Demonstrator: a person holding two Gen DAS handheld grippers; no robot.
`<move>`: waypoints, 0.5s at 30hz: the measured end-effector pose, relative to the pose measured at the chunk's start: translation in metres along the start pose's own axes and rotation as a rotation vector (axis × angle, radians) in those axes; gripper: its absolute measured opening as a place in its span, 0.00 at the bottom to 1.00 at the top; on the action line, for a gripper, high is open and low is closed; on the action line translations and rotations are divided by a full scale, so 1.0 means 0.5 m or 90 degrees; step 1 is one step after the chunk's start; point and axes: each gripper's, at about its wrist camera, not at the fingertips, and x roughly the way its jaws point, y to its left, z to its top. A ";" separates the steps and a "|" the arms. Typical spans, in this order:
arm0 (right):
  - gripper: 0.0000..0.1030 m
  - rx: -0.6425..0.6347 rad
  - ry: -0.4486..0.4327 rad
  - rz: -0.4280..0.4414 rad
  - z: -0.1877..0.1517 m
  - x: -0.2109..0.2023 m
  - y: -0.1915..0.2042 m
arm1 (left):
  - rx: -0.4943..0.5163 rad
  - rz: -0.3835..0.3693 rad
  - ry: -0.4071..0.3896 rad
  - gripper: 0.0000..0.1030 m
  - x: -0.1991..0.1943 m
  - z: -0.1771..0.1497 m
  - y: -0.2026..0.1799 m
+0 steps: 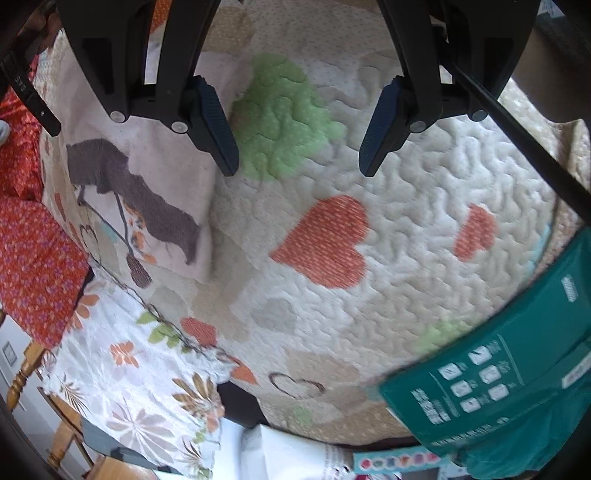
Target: Fold small clothes
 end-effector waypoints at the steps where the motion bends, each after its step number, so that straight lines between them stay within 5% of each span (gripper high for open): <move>1: 0.27 -0.019 0.010 0.024 0.006 0.017 0.040 | -0.004 0.006 -0.010 0.64 -0.007 0.003 0.007; 7: 0.27 -0.064 0.092 0.094 0.004 0.154 0.211 | -0.034 0.018 -0.040 0.65 -0.031 0.018 0.051; 15: 0.26 0.011 0.163 0.166 0.018 0.293 0.311 | -0.090 0.022 -0.053 0.65 -0.049 0.027 0.116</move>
